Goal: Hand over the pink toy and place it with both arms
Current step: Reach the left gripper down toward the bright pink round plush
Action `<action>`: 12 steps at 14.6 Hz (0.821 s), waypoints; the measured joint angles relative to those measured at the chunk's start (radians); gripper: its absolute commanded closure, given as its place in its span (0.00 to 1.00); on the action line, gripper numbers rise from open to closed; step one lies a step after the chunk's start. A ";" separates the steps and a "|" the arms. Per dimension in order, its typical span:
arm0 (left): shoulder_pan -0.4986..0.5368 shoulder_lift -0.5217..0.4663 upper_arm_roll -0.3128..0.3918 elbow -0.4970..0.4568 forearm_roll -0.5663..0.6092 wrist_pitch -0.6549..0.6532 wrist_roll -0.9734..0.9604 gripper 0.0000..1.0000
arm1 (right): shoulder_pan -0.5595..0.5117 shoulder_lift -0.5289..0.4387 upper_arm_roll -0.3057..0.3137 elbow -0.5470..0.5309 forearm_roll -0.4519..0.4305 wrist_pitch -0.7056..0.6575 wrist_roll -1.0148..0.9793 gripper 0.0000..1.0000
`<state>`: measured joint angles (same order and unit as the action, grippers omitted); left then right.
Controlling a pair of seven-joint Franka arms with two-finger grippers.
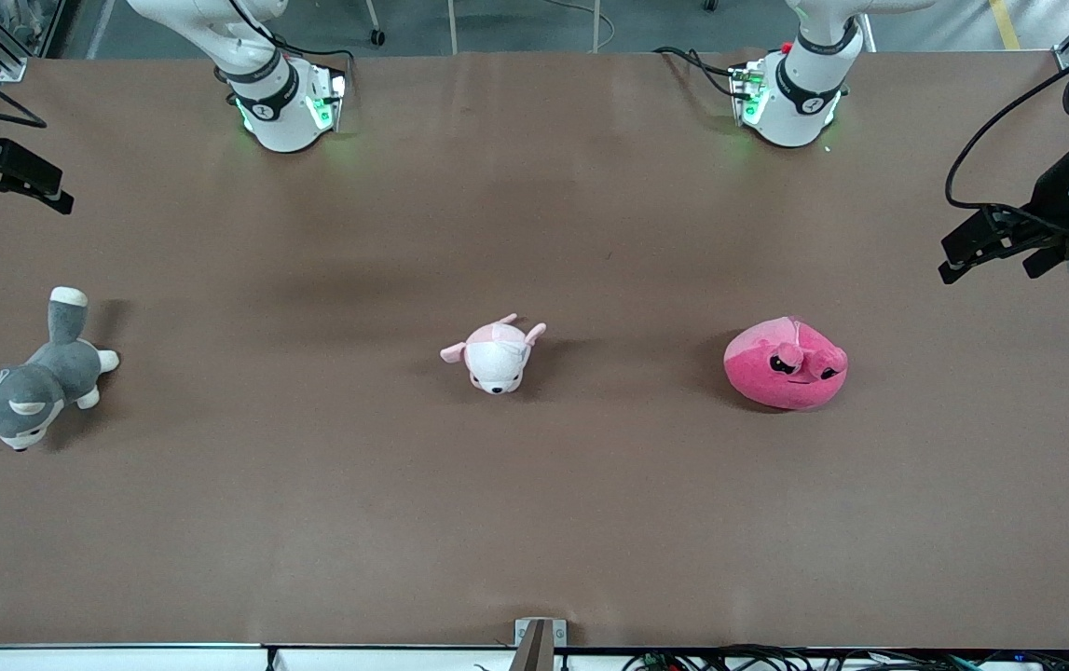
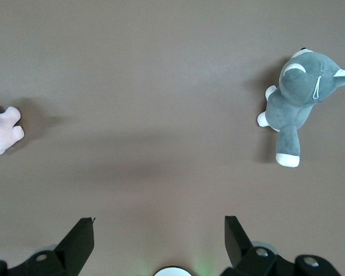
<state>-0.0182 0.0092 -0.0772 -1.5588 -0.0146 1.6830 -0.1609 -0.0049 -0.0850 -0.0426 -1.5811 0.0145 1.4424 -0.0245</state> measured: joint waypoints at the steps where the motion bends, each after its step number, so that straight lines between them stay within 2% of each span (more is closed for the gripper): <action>1: 0.000 0.000 0.000 0.000 0.000 0.000 0.000 0.00 | 0.000 0.000 0.000 0.000 0.000 0.000 0.000 0.00; 12: -0.004 -0.001 -0.001 0.009 0.000 0.000 0.000 0.00 | 0.005 0.000 0.004 0.000 -0.023 0.002 -0.023 0.00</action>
<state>-0.0218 0.0087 -0.0785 -1.5498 -0.0146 1.6830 -0.1609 -0.0004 -0.0850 -0.0383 -1.5811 -0.0086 1.4444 -0.0470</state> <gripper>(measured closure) 0.000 0.000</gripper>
